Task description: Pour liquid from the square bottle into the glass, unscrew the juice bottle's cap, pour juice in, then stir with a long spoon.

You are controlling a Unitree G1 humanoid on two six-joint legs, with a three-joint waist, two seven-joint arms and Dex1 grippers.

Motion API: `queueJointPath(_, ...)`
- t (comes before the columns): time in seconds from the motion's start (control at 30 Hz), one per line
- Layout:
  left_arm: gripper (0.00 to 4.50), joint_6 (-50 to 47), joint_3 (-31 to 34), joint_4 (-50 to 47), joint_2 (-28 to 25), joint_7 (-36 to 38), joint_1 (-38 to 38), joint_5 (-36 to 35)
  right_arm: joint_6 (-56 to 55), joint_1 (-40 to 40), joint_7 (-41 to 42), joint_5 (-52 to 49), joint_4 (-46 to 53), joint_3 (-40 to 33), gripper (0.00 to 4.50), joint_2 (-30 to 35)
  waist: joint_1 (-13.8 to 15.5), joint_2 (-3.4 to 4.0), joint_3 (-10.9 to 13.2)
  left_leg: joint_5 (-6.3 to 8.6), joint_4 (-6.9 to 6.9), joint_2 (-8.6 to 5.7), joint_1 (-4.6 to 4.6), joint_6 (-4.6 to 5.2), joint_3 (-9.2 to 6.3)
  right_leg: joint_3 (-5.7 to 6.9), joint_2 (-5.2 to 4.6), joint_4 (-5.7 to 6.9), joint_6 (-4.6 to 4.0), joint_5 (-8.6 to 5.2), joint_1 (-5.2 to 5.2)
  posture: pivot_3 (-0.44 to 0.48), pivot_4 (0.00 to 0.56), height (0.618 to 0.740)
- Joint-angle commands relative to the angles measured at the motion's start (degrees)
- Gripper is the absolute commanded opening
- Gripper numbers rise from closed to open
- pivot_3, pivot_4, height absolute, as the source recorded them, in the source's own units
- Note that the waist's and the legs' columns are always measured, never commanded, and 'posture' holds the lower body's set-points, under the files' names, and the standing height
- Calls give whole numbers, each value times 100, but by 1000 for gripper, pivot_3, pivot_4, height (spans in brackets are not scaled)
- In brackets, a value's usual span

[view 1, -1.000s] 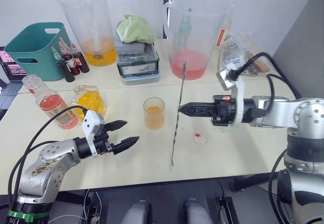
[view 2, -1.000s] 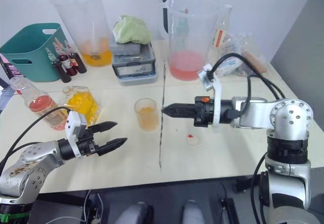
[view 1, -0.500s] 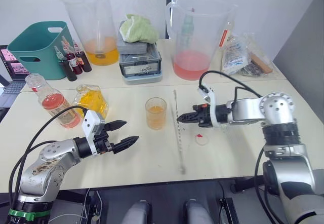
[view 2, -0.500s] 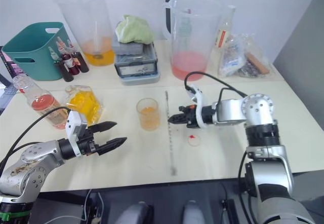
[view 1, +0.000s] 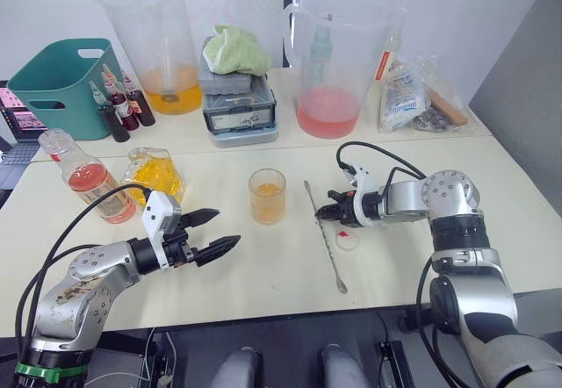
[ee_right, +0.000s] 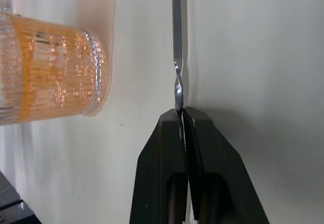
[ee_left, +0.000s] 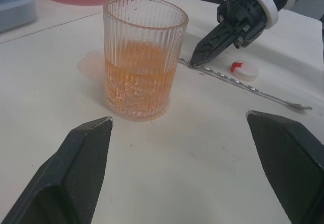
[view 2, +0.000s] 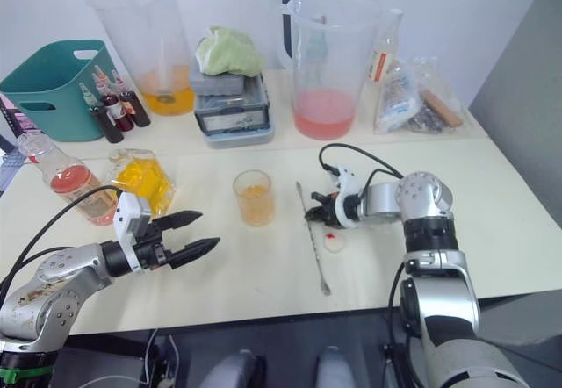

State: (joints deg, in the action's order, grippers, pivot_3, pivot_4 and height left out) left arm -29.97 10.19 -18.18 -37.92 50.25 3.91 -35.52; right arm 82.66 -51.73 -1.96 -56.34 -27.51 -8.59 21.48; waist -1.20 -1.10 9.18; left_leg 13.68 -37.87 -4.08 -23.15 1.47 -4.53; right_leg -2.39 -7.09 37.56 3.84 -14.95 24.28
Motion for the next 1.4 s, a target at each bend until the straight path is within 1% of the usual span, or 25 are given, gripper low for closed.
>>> queueJointPath(0.03, 4500, 109, 172, -179, -101, 94, -49, -63, -221, -54, 29, 335, 255, -310, 645, -52, -1, 0, 0, 0, 0, 0, 0, 0, 0, 0, 0, 0, 0, 0, 0, 0, 150, 740)
queueJointPath(0.07, 4500, 123, 195, -177, -137, 139, -76, -64, -221, -38, 61, 387, 354, -367, 891, -57, -1, 0, 0, 0, 0, 0, -1, 0, 0, 0, 0, 0, 0, 0, 1, 0, 150, 740)
queueJointPath(0.13, 4500, 152, 276, -176, -237, 267, -166, -83, -188, 20, 132, 440, 707, -429, 1568, -28, 3, 0, 0, 0, 0, 0, -1, 0, 0, 0, 0, 2, 0, 0, 2, 0, 150, 740)
queueJointPath(0.2, 4500, 168, 554, -144, -474, 539, -294, -196, -93, 231, 275, 334, 1824, -421, 2243, 167, 4, 0, 0, 0, 0, 0, -3, 0, 0, 0, 0, 2, 0, 0, 5, 0, 150, 740)
queueJointPath(0.27, 4500, 186, 737, -113, -605, 671, -369, -250, 39, 392, 308, 220, 2534, -544, 2928, 216, 13, 1, 1, 1, 1, 0, -15, 1, -2, 3, 0, 4, 0, 0, 16, 0, 150, 740)
queueJointPath(0.33, 4500, 231, 1002, -20, -794, 880, -527, -252, 44, 666, 537, -7, 3503, -650, 3653, 426, 12, 1, 1, 1, 1, 1, -12, 2, -2, 2, 0, 3, 0, 0, 16, 0, 150, 740)
queueJointPath(0.37, 4500, 275, 1108, 3, -841, 960, -590, -258, 33, 777, 635, -79, 3846, -687, 3947, 504, 12, 1, 1, 1, 1, 1, -12, 2, -2, 2, 0, 0, 0, 0, 16, 0, 150, 740)
queueJointPath(0.4, 4500, 312, 1286, 89, -910, 1107, -671, -325, -73, 1016, 919, -126, 4309, -672, 4329, 782, 13, 1, 1, 2, 2, 3, -12, 3, -3, 3, 2, -2, 0, 0, 16, 0, 150, 740)
queueJointPath(0.43, 4500, 405, 1431, 187, -972, 1263, -758, -332, -201, 1259, 1162, -122, 4671, -694, 4459, 1041, 18, 2, 1, 3, 2, 3, -8, 5, -3, 2, 2, -2, 0, 0, 12, 0, 150, 740)
queueJointPath(0.5, 4500, 554, 1681, 446, -1131, 1548, -944, -270, -895, 2000, 1917, 138, 5484, -768, 4459, 1731, 50, 2, 1, 6, 3, 4, -9, 9, -6, 11, 2, -23, 0, 0, 1, 0, 150, 740)
queueJointPath(0.57, 4500, 645, 1820, 633, -1223, 1695, -1035, -252, -1295, 2577, 2427, 117, 5855, -1047, 4459, 2084, 69, 1, 1, 9, 3, 3, -7, 14, -3, 15, 1, -43, 1, -1, -10, 0, 150, 740)
queueJointPath(0.63, 4500, 879, 1928, 879, -1268, 1788, -1152, -102, -1676, 3453, 3049, 149, 6162, -1535, 4459, 2453, 54, 0, 1, 9, 3, 5, -2, 14, 3, 14, 0, -48, 5, 1, -18, 0, 150, 740)
queueJointPath(0.7, 4500, 1041, 1991, 1048, -1247, 1807, -1227, -1, -2154, 4291, 3514, 266, 6277, -2086, 4459, 2527, 69, -2, 1, 8, 2, 7, -2, 14, 5, 15, -1, -55, 6, 1, -21, 0, 150, 740)
queueJointPath(0.73, 4500, 1100, 2000, 1096, -1231, 1811, -1238, 27, -2358, 4533, 3643, 321, 6276, -2225, 4459, 2519, 68, -2, 1, 9, 2, 8, 10, 14, 7, 15, -1, -54, 6, 1, -32, 0, 150, 740)
queueJointPath(0.8, 4500, 1225, 1995, 1178, -1211, 1827, -1238, 83, -2683, 4837, 3826, 440, 6260, -2318, 4459, 2538, 59, -2, 1, 9, 2, 10, 11, 14, 11, 11, -1, -55, 6, 1, -33, 0, 150, 740)
queueJointPath(0.9, 4500, 1355, 1977, 1262, -1203, 1845, -1227, 132, -2969, 5060, 3984, 545, 6235, -2332, 4459, 2568, 37, -3, 1, 8, 2, 24, 23, 12, 25, 9, 2, -54, 6, 2, -33, 0, 150, 740)
queueJointPath(0.93, 4500, 1429, 1959, 1337, -1169, 1834, -1231, 180, -3131, 5309, 4095, 697, 6139, -2400, 4459, 2550, 39, -3, 1, 8, 2, 30, 29, 12, 29, 9, 6, -54, 6, 2, -36, 0, 150, 740)
queueJointPath(1.0, 4500, 1696, 1789, 1543, -1015, 1714, -1267, 430, -3831, 5939, 4366, 1430, 5532, -2366, 4459, 2507, 62, -5, -1, 8, 3, 36, 28, 12, 31, 11, 10, -52, 5, 2, -35, 0, 150, 740)
queueJointPath(1.03, 4500, 1760, 1739, 1595, -958, 1659, -1269, 494, -4088, 6121, 4470, 1655, 5318, -2337, 4459, 2498, 101, -6, -1, 10, 3, 36, 30, 14, 31, 12, 10, -54, 5, 2, -37, 0, 150, 740)
queueJointPath(1.1, 4500, 1880, 1689, 1571, -882, 1599, -1263, 583, -4445, 6153, 4497, 1936, 4936, -2233, 4459, 2492, 113, -7, -1, 14, 3, 29, 28, 19, 37, 10, 2, -54, 5, 3, -38, 0, 150, 740)
queueJointPath(1.2, 4500, 1949, 1663, 1489, -811, 1545, -1283, 619, -4707, 6034, 4521, 2091, 4576, -2200, 4459, 2424, 110, -8, 0, 13, 3, 20, 25, 18, 45, -1, -9, -55, 14, 9, -30, 0, 150, 740)
queueJointPath(1.4, 4500, 1919, 1645, 1344, -757, 1360, -1371, 624, -4855, 5865, 4665, 2164, 4412, -2066, 4459, 2412, 97, -7, 0, 12, 3, 36, 30, 15, 46, 0, 4, -54, 11, 11, -30, 0, 150, 740)
